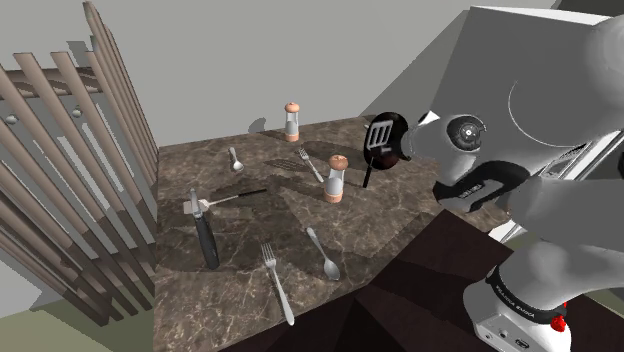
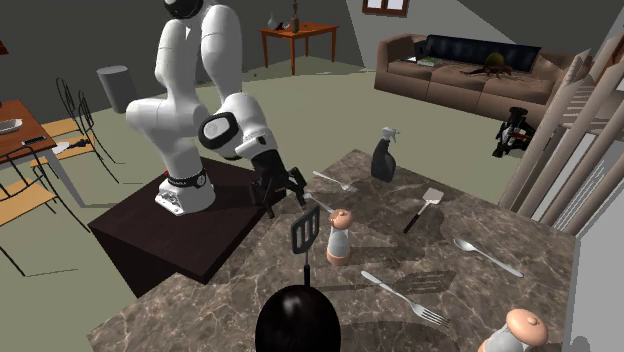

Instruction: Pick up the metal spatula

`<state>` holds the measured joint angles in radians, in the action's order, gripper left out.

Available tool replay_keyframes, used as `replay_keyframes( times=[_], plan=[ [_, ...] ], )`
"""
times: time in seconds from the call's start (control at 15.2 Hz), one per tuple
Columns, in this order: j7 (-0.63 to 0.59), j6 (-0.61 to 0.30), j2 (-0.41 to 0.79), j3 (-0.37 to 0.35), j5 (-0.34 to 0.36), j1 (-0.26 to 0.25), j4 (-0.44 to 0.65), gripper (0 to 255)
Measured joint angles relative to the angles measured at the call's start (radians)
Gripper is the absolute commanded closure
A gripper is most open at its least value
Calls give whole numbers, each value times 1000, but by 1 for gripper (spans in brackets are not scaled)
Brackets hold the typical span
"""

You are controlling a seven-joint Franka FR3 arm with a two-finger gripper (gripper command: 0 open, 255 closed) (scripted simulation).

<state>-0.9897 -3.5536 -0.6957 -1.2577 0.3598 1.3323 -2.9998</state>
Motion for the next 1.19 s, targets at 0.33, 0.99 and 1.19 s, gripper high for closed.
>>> replay_keyframes(
  times=[0.33,0.99,1.19],
  plan=[
    [-147,-283,-231,-536,-258,466,124,0],
    [-308,-388,-537,-829,-499,676,307,0],
    [-315,-390,-556,-845,-511,686,321,255]
  ],
)
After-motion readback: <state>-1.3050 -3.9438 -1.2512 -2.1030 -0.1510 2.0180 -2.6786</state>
